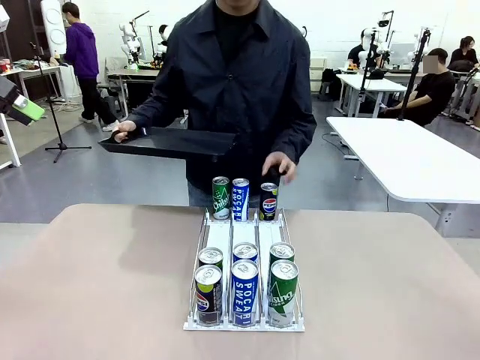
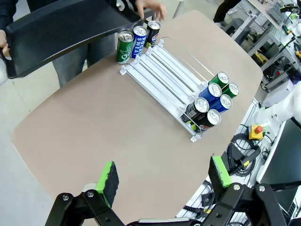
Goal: Retrieve and hand over the desired beverage to the person.
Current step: Pick up a can of the same type that the person held from the Automatic Can Dispenser.
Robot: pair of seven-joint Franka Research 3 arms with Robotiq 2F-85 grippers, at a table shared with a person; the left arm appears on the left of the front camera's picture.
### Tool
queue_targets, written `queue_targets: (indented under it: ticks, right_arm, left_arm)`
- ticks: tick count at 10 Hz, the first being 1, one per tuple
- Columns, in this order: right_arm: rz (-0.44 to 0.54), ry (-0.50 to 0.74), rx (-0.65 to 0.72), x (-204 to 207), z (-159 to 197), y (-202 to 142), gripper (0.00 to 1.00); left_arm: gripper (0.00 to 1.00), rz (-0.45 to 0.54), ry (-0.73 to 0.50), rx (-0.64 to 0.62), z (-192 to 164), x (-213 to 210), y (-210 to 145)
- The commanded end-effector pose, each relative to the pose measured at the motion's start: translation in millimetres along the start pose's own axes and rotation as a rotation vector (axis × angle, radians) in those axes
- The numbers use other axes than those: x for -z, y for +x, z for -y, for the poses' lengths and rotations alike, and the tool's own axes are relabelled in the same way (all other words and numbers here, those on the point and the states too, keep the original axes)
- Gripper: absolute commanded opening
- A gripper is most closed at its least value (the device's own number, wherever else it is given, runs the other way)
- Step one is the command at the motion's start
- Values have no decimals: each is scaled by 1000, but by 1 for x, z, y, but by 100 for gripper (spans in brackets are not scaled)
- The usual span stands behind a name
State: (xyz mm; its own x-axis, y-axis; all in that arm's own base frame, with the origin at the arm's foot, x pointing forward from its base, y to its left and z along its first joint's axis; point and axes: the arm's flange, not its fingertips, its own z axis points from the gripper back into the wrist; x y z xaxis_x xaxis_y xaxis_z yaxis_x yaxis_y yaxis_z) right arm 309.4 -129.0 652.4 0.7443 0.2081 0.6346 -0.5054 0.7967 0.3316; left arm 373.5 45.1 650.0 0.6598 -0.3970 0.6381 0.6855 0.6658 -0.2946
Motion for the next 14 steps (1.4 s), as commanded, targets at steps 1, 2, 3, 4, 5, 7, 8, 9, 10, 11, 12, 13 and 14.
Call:
queue_targets:
  ticks: [1,2,3,4,5,7,8,9,10,11,12,13,14]
  right_arm:
    - [13,31,-11,1,1,1,100]
    - [13,31,-11,1,1,1,100]
    - [13,31,-11,1,1,1,100]
    - [13,31,-11,1,1,1,100]
    - [13,31,-11,1,1,1,100]
    - [13,31,-11,1,1,1,100]
    - [13,31,-11,1,1,1,100]
    - [13,31,-11,1,1,1,100]
    - [13,31,-11,1,1,1,100]
    - [13,31,-11,1,1,1,100]
    - [13,31,-11,1,1,1,100]
    - [13,31,-11,1,1,1,100]
    - [13,31,-11,1,1,1,100]
  left_arm:
    - [100,7,-15,17,-1,-2,0]
    - [100,7,-15,17,-1,-2,0]
    - [100,7,-15,17,-1,-2,0]
    - [100,7,-15,17,-1,-2,0]
    - [100,7,-15,17,-1,-2,0]
    - [100,7,-15,17,-1,-2,0]
    - [100,7,-15,17,-1,-2,0]
    - [100,7,-15,17,-1,-2,0]
    - [100,7,-15,17,-1,-2,0]
    - [100,7,-15,17,-1,-2,0]
    - [100,7,-15,17,-1,-2,0]
    - [100,7,-15,17,-1,-2,0]
    - [100,7,-15,17,-1,-2,0]
